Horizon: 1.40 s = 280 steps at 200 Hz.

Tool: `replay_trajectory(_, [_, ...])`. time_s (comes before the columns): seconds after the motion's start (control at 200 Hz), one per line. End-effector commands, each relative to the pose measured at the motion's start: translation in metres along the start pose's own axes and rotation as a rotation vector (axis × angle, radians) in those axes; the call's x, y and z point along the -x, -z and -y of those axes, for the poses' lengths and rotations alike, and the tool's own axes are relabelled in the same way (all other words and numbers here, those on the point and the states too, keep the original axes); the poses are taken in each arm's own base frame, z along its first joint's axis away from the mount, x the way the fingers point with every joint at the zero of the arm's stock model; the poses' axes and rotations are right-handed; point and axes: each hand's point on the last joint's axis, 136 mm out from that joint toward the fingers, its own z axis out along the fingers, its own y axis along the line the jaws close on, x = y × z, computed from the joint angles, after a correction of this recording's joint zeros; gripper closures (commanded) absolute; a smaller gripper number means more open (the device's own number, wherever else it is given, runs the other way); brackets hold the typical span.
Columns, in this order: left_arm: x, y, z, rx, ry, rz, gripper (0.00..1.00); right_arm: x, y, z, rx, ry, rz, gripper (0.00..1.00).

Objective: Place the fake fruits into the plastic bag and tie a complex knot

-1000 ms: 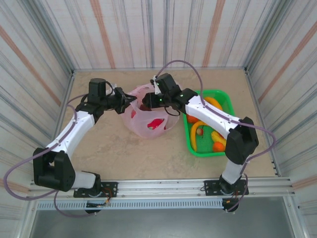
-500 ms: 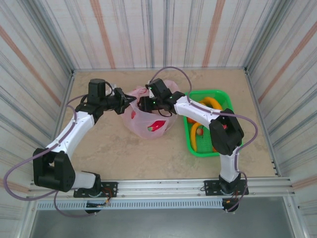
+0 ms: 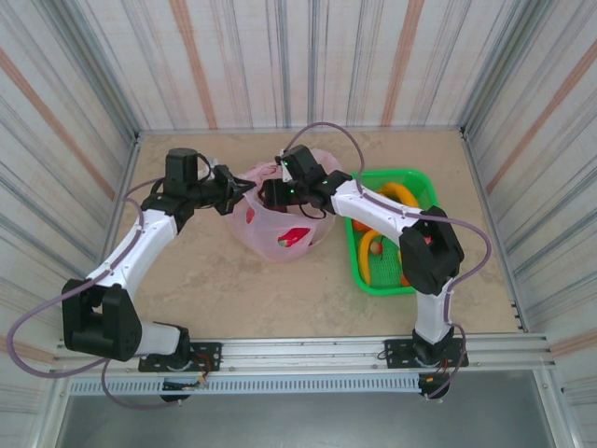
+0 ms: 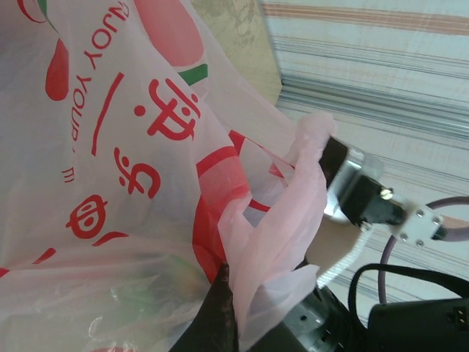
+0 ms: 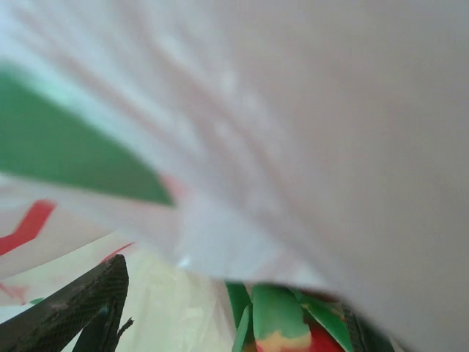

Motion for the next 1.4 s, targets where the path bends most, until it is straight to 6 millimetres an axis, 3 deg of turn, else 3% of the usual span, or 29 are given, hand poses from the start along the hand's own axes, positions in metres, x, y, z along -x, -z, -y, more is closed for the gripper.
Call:
replay_trajectory(0.0, [-0.002, 0.006, 0.0, 0.0, -0.015, 0.0, 1.0, 0.008, 0.021, 0.0, -0.009, 0.0, 0.024, 0.23])
replay_trajectory(0.255, [-0.001, 0.004, -0.004, 0.01, -0.015, -0.001, 1.0, 0.005, 0.035, -0.003, -0.006, -0.005, 0.02, 0.22])
replay_trajectory(0.446, [-0.001, 0.002, -0.01, 0.02, -0.013, -0.005, 1.0, 0.006, 0.056, -0.013, 0.027, -0.025, 0.014, 0.14])
replay_trajectory(0.736, [-0.002, 0.002, -0.014, 0.021, -0.011, -0.002, 1.0, 0.009, 0.103, -0.029, 0.081, -0.042, 0.038, 0.05])
replay_trajectory(0.942, [-0.002, 0.004, -0.016, 0.02, -0.01, 0.006, 1.0, 0.015, 0.155, -0.032, 0.095, -0.031, 0.08, 0.04])
replay_trajectory(1.162, [-0.002, 0.006, -0.016, 0.017, -0.011, 0.012, 1.0, 0.011, 0.21, -0.003, 0.048, -0.072, 0.117, 0.04])
replay_trajectory(1.398, [-0.002, 0.01, -0.017, 0.013, -0.013, 0.014, 1.0, -0.024, 0.25, 0.058, -0.145, -0.129, 0.055, 0.04])
